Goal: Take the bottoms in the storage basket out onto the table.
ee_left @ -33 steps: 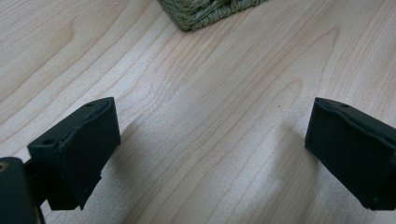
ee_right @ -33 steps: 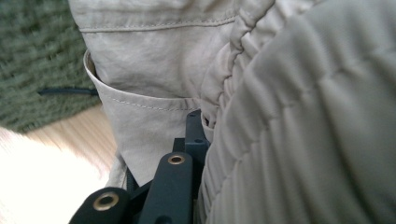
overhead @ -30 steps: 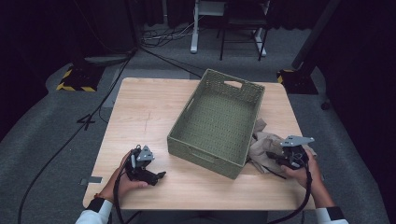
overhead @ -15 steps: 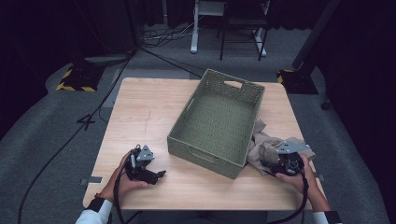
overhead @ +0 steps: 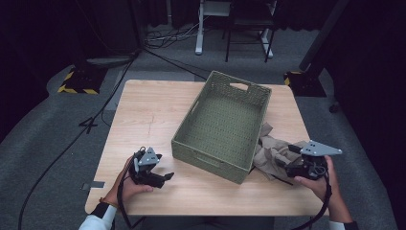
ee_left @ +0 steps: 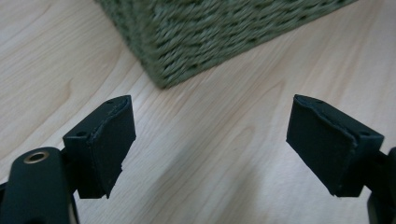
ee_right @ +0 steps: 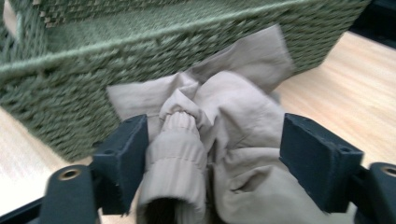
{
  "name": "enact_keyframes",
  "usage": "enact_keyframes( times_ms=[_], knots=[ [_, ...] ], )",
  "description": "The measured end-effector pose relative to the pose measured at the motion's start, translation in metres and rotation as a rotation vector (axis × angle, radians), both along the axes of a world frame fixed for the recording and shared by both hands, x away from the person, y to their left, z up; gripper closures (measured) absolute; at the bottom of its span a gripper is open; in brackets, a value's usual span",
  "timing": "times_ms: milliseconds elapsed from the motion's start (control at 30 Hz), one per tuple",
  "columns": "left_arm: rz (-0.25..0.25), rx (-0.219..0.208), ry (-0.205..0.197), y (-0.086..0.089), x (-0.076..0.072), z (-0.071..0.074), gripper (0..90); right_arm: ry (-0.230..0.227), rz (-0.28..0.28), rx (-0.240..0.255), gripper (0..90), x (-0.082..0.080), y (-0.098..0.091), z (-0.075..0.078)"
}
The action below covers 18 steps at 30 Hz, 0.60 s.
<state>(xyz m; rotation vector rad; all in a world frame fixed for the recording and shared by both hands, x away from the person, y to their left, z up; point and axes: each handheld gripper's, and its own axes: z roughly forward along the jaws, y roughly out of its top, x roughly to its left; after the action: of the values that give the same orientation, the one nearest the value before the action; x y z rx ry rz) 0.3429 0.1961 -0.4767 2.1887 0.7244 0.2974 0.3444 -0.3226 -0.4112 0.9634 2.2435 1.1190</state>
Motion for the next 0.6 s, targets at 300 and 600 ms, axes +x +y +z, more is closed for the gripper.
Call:
enact_keyframes(
  times_ms=[300, 600],
  knots=[
    [-0.063, -0.063, -0.086, -0.015, -0.006, 0.025, 16.0, 0.097, -0.097, 0.016, 23.2, 0.024, -0.014, -0.029],
    [-0.095, -0.115, -0.161, -0.026, -0.009, 0.047, 15.9, 0.174, -0.080, -0.050, 15.0, 0.035, 0.001, -0.051]
  ],
)
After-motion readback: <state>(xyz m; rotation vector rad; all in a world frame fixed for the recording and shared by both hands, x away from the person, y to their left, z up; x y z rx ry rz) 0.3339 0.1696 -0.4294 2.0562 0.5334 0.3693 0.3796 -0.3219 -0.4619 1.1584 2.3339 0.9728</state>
